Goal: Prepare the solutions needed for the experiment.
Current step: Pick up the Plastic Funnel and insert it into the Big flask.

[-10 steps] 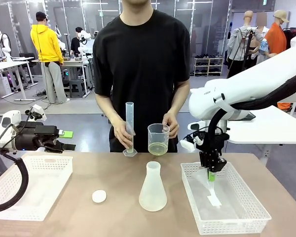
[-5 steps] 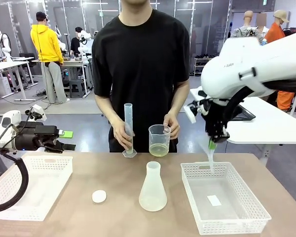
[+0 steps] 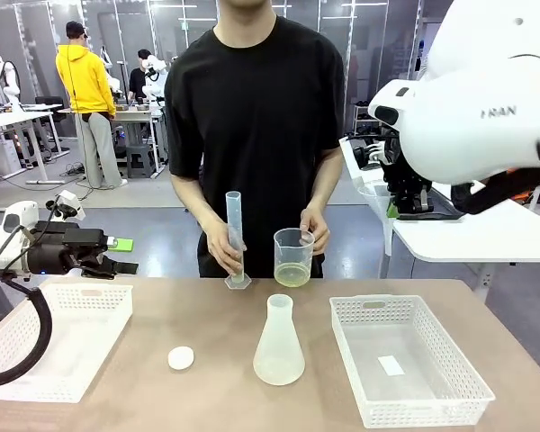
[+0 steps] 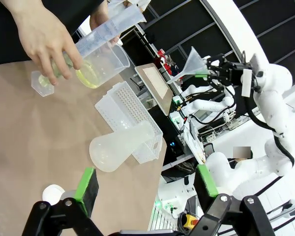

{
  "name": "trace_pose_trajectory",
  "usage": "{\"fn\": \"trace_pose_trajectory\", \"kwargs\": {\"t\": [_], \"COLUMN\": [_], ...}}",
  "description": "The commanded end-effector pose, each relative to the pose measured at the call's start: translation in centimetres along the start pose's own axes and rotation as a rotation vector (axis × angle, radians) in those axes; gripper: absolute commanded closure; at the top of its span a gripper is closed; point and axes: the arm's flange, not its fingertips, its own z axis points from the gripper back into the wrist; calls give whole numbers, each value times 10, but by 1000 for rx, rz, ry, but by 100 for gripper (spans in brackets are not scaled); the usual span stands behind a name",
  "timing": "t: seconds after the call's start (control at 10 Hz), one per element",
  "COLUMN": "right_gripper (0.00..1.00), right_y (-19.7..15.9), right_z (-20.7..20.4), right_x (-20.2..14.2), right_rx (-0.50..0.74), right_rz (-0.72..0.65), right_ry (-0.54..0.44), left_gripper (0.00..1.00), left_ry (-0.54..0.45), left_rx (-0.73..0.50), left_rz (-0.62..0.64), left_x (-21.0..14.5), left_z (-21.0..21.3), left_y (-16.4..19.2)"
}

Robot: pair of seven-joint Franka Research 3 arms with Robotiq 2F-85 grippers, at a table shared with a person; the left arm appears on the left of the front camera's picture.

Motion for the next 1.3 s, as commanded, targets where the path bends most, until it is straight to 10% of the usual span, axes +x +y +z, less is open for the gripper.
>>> {"fn": "trace_pose_trajectory", "kwargs": {"t": [0.0,0.5,1.2], "right_gripper": [100,93,93], "right_y": [14,5,29], "right_z": [-17,-1,7], "right_x": [3,1,92], "right_rx": [-23,-7,-190], "right_rz": [-44,-3,285], "right_ry": [22,-5,-383], "left_gripper": [0,0,0], "left_ry": [-4,-4,-4], "left_rx": [14,14,14], "left_rz": [-21,-21,-21], "left_x": [2,2,2], "left_z": [-2,-2,-2], "left_y": [0,0,0]}}
